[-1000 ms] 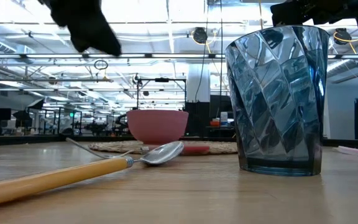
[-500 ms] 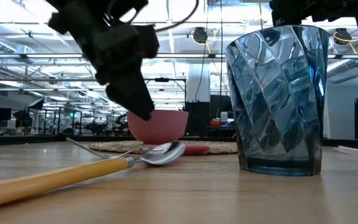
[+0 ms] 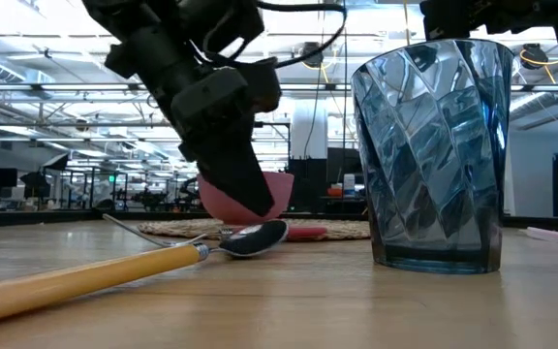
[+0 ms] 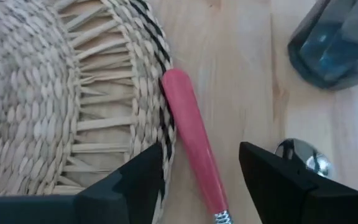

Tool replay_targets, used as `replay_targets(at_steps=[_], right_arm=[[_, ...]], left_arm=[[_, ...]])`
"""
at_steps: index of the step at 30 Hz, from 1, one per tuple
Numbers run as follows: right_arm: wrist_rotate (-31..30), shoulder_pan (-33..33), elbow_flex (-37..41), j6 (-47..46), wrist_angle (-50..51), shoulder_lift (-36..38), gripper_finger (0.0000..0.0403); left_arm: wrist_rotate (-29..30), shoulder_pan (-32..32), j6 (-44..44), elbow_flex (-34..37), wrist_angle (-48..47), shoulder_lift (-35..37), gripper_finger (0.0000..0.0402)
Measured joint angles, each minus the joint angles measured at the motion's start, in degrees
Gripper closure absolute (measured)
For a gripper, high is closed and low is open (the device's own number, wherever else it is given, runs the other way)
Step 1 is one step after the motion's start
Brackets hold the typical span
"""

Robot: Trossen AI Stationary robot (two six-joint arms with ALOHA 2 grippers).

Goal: Pick & Place Utensil
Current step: Put the red fork into the pink bowl on the woven mat

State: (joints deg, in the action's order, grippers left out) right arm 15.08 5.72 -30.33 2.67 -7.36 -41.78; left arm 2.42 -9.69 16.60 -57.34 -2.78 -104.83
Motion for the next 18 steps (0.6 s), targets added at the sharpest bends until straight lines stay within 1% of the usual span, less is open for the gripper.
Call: replay_targets(at_steps=[4, 10, 14, 18], right_arm=[[0.0, 0.0, 0.0, -0.4, 0.3, 0.0, 0.0227], [0.0, 0.0, 0.0, -0.5, 1.4, 0.0, 0.0227], [0.0, 0.0, 0.0, -0.5, 2.2, 0.0, 0.0227], [-0.1, 0.0, 0.0, -0.5, 2.6, 0.0, 0.0227]], left_arm=[[0.7, -1.0, -3.1, -3.1, -3.8, -2.8, 0.0191], [3.6, -2.2, -5.6, -6.6, -9.7, -5.7, 0.0206], [4.0, -2.5, -5.6, -7.2, -10.7, -6.2, 0.0226], [4.0, -2.5, -5.4, -7.2, -11.1, -6.1, 0.0256]])
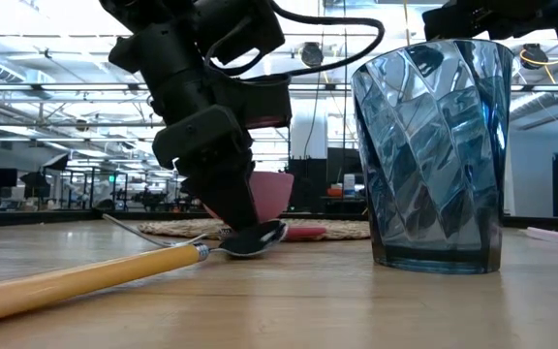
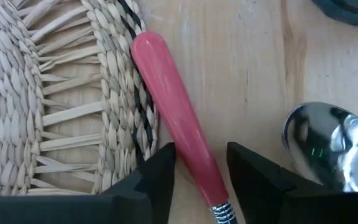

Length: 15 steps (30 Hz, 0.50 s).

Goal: Pick & Place Utensil
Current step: Put the red fork into the pink bowl on the woven mat

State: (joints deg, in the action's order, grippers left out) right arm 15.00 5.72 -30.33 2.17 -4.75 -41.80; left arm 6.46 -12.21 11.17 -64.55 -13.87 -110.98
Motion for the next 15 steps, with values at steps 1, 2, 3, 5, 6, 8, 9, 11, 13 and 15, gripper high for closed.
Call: replay_targets(at_steps=[1, 2, 3, 5, 6, 8, 9, 11, 13, 15], right_arm=[[0.0, 0.0, 0.0, 0.0, 0.0, 0.0, 0.0227], [0.0, 0.0, 0.0, 0.0, 0.0, 0.0, 0.0227], [0.0, 0.0, 0.0, 0.0, 0.1, 0.0, 0.0227], [0.0, 0.0, 0.0, 0.0, 0.5, 0.0, 0.0227], [0.0, 0.0, 0.0, 0.0, 0.5, 0.0, 0.0227], [-0.1, 0.0, 0.0, 0.0, 0.4, 0.0, 0.0227], [-0.1, 0.0, 0.0, 0.0, 0.5, 0.0, 0.0227], [-0.1, 0.0, 0.0, 0.0, 0.4, 0.0, 0.0227], [-0.1, 0.0, 0.0, 0.0, 0.4, 0.0, 0.0227], [-0.2, 0.0, 0.0, 0.0, 0.4, 0.0, 0.0227]], left_arm=[[0.0, 0.0, 0.1, 0.0, -0.2, 0.0, 0.0265], [0.1, 0.0, 0.4, 0.0, -0.5, 0.0, 0.0275], [0.3, -0.1, 0.4, 0.0, -0.7, 0.0, 0.0284], [0.4, -0.2, 0.5, 0.0, -1.1, 0.0, 0.0305], [0.4, -0.3, 0.5, 0.0, -1.3, 0.0, 0.0315], [0.6, -0.7, 0.5, 0.0, -1.6, 0.1, 0.0334], [0.9, -0.8, 0.5, 0.0, -2.1, 0.1, 0.0342], [1.1, -1.1, 0.5, 0.0, -2.9, 0.3, 0.0356], [1.2, -1.4, 1.0, -0.1, -3.8, 0.4, 0.0363], [1.2, -1.7, 1.9, -0.2, -5.1, 0.4, 0.0363]])
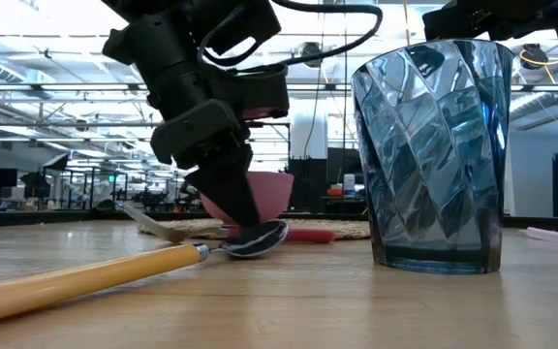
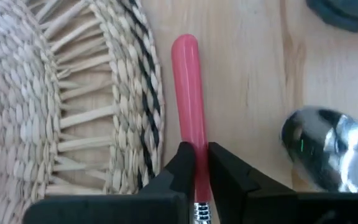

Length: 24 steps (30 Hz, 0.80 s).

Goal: Pick & Place Utensil
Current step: Put the red fork into the pink bowl on the woven mat

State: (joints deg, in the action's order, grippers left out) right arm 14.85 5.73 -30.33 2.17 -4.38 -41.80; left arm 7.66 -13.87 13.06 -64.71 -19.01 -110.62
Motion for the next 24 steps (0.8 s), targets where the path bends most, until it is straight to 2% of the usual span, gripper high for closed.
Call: replay_targets(at_steps=[5, 8, 13, 24], right_arm=[[0.0, 0.0, 0.0, 0.0, 0.0, 0.0, 0.0227], [0.0, 0.0, 0.0, 0.0, 0.0, 0.0, 0.0227], [0.0, 0.0, 0.0, 0.0, -0.1, 0.0, 0.0227], [0.0, 0.0, 0.0, 0.0, 0.0, 0.0, 0.0227]], left_arm=[[-1.6, -0.6, 1.9, 0.0, -2.6, 0.0, 0.0359], [-4.5, -0.7, 2.9, 0.1, -3.6, -0.1, 0.0367], [-5.3, -0.7, 3.7, 0.1, -3.7, -0.1, 0.0362], [-6.8, -0.7, 5.0, 0.2, -3.8, -0.3, 0.0247]])
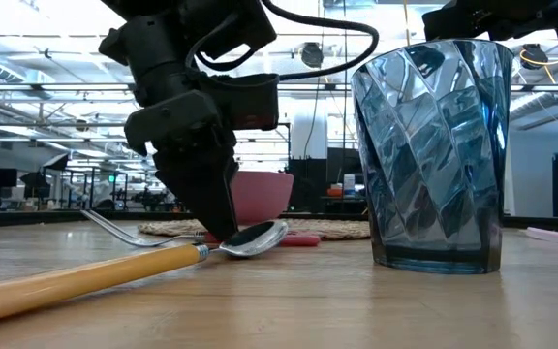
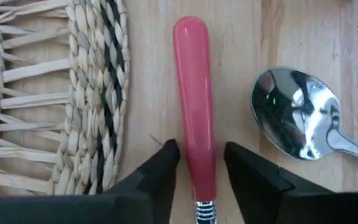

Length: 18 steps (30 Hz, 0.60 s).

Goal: Pick & Place Utensil
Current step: Put the red fork into the pink bowl on the woven mat

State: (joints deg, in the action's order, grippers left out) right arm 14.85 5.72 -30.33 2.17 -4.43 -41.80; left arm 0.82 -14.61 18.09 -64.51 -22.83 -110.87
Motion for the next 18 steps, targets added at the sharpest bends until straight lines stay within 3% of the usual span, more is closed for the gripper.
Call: replay_targets(at_steps=[5, 13, 18], right_arm=[[0.0, 0.0, 0.0, 0.0, 0.0, 0.0, 0.0227], [0.0, 0.0, 0.0, 0.0, 0.0, 0.0, 0.0227], [0.0, 0.0, 0.0, 0.0, 0.0, 0.0, 0.0227]], left_arm=[[-1.9, -0.1, 1.8, -0.1, -2.4, 0.0, 0.0246], [-3.7, -0.5, 2.8, -0.1, -4.7, 0.0, 0.0354], [-3.2, -0.5, 2.8, 0.0, -4.9, 0.0, 0.0362]])
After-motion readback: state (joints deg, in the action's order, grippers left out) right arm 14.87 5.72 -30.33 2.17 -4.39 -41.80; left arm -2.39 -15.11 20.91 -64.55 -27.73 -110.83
